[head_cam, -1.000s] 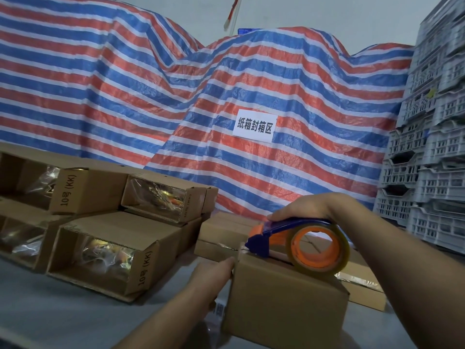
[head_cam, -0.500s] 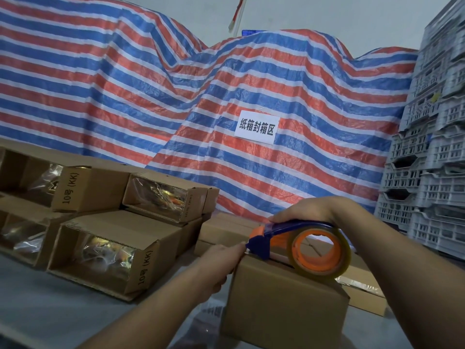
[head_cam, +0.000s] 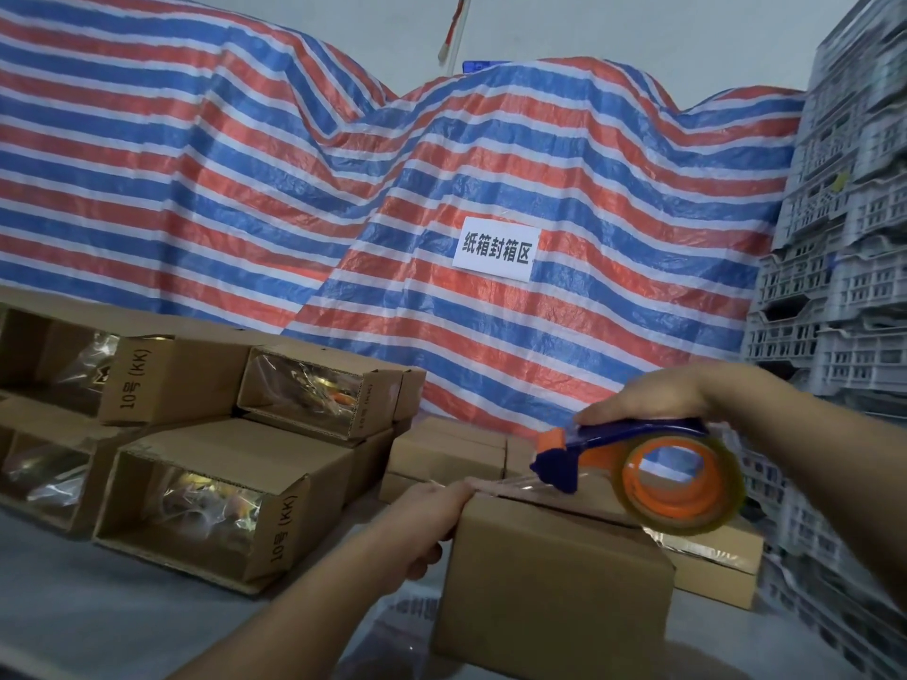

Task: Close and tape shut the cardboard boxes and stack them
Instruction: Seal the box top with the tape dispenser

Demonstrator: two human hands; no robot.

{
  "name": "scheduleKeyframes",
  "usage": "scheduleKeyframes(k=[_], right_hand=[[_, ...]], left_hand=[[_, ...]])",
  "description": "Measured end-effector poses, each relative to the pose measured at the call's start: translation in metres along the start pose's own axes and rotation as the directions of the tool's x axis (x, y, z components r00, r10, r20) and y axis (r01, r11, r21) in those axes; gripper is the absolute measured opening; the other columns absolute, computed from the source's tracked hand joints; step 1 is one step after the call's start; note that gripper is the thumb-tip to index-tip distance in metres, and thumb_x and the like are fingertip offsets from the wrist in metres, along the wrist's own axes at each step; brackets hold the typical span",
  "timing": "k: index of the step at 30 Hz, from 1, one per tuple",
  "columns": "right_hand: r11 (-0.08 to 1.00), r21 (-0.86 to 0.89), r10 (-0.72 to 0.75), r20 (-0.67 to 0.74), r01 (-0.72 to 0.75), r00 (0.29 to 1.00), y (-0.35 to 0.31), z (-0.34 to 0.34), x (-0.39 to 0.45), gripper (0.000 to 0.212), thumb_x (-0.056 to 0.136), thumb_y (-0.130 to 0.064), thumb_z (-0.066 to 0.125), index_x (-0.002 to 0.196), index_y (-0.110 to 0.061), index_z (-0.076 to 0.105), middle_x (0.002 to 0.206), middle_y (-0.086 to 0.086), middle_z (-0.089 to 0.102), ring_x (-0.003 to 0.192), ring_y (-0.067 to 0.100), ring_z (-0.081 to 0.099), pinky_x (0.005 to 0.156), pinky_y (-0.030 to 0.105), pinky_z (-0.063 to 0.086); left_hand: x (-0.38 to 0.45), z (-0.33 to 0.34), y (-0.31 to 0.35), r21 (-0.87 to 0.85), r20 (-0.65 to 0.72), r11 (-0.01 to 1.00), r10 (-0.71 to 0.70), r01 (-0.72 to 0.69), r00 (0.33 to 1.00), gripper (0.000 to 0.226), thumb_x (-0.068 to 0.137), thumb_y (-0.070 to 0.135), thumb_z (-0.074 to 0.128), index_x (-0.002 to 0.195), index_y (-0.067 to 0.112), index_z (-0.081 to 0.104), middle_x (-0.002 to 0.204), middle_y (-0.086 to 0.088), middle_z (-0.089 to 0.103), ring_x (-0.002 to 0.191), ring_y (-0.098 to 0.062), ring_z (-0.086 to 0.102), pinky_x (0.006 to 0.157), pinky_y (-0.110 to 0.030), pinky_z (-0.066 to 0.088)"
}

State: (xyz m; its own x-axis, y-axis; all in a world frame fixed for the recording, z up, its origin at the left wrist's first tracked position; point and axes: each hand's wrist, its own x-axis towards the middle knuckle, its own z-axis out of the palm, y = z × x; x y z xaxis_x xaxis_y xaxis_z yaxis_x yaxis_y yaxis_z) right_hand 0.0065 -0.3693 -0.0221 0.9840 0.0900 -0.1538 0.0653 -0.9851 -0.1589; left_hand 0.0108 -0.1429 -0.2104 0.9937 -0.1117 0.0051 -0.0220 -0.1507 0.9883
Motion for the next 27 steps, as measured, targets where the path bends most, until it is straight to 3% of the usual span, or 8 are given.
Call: scheduleKeyframes(k=[7,11,12,14,16,19,21,27], right_hand=[[0.988,-0.083,0.122,-0.096,-0.13,0.988,0.041,0.019,0.008,0.062,0.082,-0.079,0.052,0.097,-0.021,0.067,0.065,-0.009,0.073,0.056,0.005,0.068,0.062,0.021,0.051],[0.988,-0.056,0.14,-0.11,-0.147,0.984,0.043,0.022,0.01,0.066,0.077,-0.084,0.053,0.099,-0.024,0.068,0.068,-0.009,0.074,0.059,0.005,0.07,0.059,0.019,0.051],[0.987,-0.056,0.145,-0.102,-0.152,0.984,0.042,0.022,0.01,0.065,0.077,-0.084,0.053,0.098,-0.024,0.067,0.066,-0.01,0.074,0.057,0.004,0.069,0.057,0.018,0.05],[0.987,-0.044,0.148,-0.089,-0.152,0.985,0.041,0.022,0.011,0.062,0.078,-0.082,0.054,0.098,-0.025,0.066,0.063,-0.011,0.072,0.054,0.003,0.067,0.055,0.019,0.049],[0.988,-0.04,0.147,-0.098,-0.151,0.984,0.041,0.022,0.01,0.061,0.077,-0.082,0.055,0.098,-0.026,0.065,0.062,-0.011,0.072,0.053,0.003,0.067,0.056,0.02,0.049],[0.988,-0.051,0.136,-0.111,-0.143,0.984,0.043,0.023,0.009,0.062,0.075,-0.084,0.055,0.095,-0.027,0.067,0.062,-0.012,0.072,0.052,0.003,0.067,0.057,0.021,0.048],[0.99,-0.047,0.128,-0.102,-0.133,0.987,0.044,0.023,0.009,0.059,0.079,-0.082,0.054,0.093,-0.026,0.068,0.062,-0.011,0.072,0.052,0.003,0.067,0.059,0.021,0.048],[0.995,0.02,0.096,-0.07,-0.095,0.993,0.053,0.016,-0.001,0.06,0.084,-0.078,0.051,0.095,-0.021,0.07,0.066,-0.007,0.072,0.054,0.006,0.066,0.057,0.019,0.05]], left_hand=[[-0.004,0.004,0.005,-0.12,0.048,0.987,-0.102,0.107,0.994,0.037,0.09,0.054,0.055,0.086,0.018,0.054,0.072,0.0,0.043,0.048,-0.01,0.03,0.047,-0.021,0.02],[-0.01,-0.001,0.022,0.215,-0.053,0.974,-0.056,0.066,0.997,0.044,0.096,0.055,0.042,0.08,0.018,0.056,0.07,0.003,0.05,0.053,-0.01,0.041,0.048,-0.02,0.031],[-0.011,0.001,0.028,0.355,-0.142,0.935,0.067,-0.012,0.988,0.044,0.099,0.053,0.038,0.081,0.019,0.058,0.073,0.003,0.056,0.06,-0.011,0.051,0.053,-0.023,0.04],[-0.014,0.007,0.035,0.588,-0.229,0.775,0.433,-0.23,0.872,0.036,0.099,0.051,0.038,0.091,0.025,0.062,0.086,0.005,0.064,0.079,-0.012,0.063,0.073,-0.032,0.055],[-0.026,0.018,0.043,0.68,-0.043,0.595,0.616,-0.428,0.787,0.038,0.096,0.059,0.038,0.114,0.033,0.059,0.111,0.017,0.061,0.101,-0.006,0.06,0.091,-0.035,0.052],[-0.038,0.04,0.045,0.78,0.318,0.374,0.453,-0.501,0.833,0.058,0.09,0.071,0.034,0.139,0.042,0.04,0.139,0.014,0.05,0.124,-0.009,0.047,0.107,-0.039,0.039],[-0.038,0.045,0.039,0.864,0.359,0.183,0.428,-0.469,0.829,0.069,0.09,0.072,0.035,0.148,0.034,0.032,0.152,0.007,0.039,0.138,-0.014,0.036,0.113,-0.038,0.029],[-0.03,0.045,0.028,0.874,0.327,0.153,0.514,-0.46,0.793,0.062,0.091,0.071,0.037,0.14,0.034,0.042,0.145,0.009,0.046,0.132,-0.012,0.042,0.109,-0.037,0.035]])
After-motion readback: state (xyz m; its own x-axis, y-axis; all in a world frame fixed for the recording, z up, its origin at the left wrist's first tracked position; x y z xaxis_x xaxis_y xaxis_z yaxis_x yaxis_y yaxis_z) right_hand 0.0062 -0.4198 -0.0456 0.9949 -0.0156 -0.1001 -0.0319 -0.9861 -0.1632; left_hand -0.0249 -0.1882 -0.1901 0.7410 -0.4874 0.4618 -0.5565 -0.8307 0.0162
